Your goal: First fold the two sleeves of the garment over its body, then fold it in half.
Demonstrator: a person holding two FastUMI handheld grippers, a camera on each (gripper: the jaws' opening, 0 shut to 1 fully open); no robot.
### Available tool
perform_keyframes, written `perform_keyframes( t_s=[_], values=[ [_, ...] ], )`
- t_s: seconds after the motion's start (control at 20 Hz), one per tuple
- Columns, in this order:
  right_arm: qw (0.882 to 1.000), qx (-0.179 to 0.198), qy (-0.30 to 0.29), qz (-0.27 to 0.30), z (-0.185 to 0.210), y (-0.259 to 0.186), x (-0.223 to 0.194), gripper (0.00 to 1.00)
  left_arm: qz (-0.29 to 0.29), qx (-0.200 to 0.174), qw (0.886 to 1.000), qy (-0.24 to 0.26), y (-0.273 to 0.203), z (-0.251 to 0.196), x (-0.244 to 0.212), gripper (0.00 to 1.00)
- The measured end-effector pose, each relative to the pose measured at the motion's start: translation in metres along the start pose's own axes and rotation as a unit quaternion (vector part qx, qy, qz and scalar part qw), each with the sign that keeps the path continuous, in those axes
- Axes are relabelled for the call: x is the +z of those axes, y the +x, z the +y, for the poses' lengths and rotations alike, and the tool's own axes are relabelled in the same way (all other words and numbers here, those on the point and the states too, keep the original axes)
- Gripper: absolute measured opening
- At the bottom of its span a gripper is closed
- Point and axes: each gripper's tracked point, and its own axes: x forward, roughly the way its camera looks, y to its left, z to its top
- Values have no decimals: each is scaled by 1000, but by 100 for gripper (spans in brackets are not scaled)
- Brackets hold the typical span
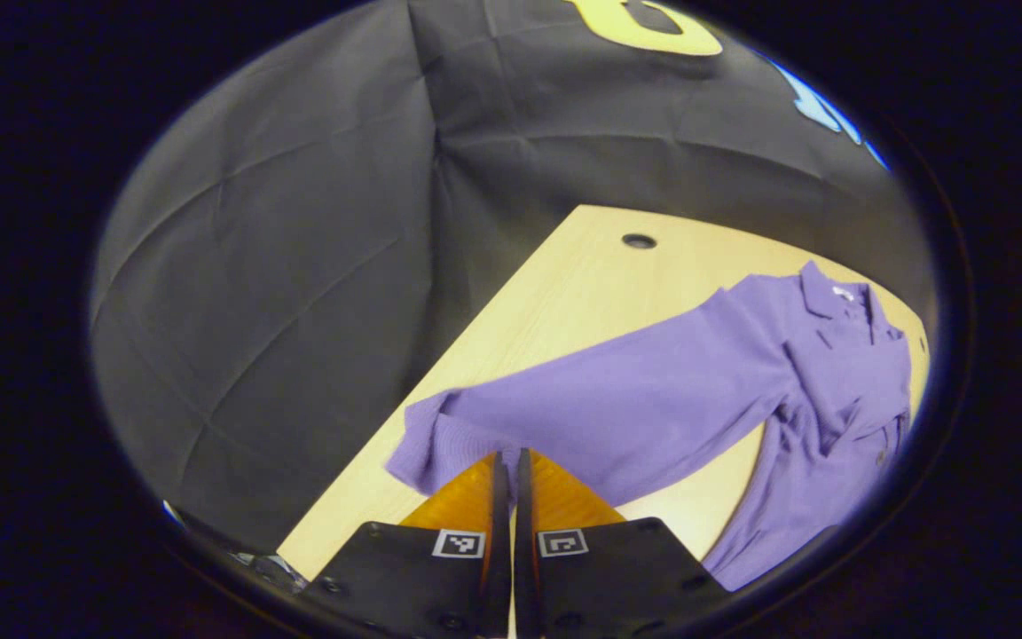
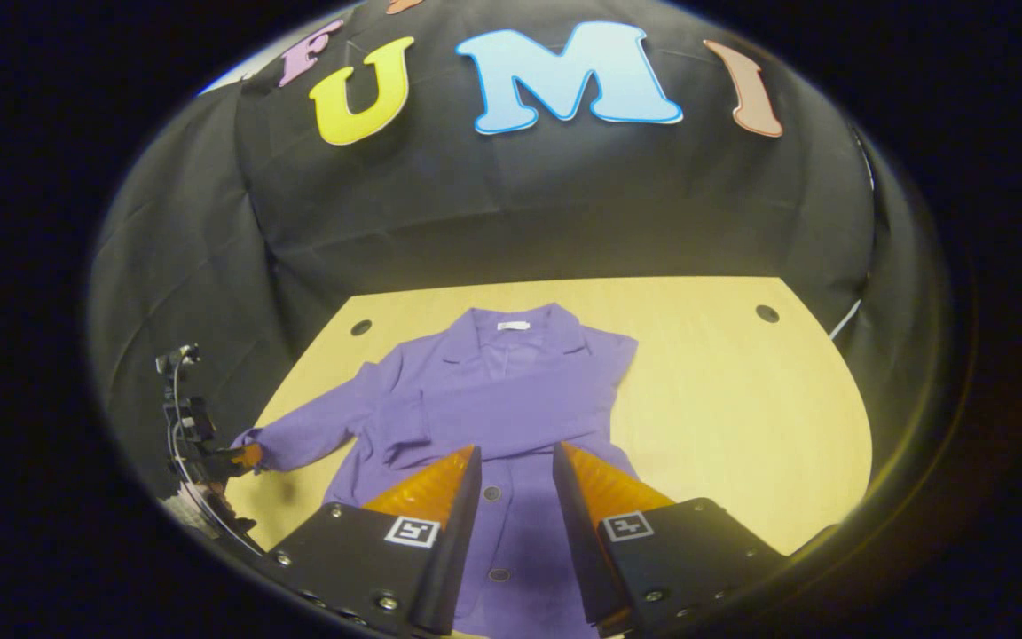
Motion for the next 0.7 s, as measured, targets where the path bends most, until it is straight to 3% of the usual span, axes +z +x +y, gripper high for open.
perform_keyframes(
  t_s=[0.35, 0.7],
  values=[
    [999, -19, 32, -13, -29, -16, -6, 52, -63, -85, 993, 51, -24, -114, 82, 8],
    [995, -63, 80, -20, -81, -40, -25, 52, -102, -203, 966, 126, -74, -281, 106, 8]
  ],
)
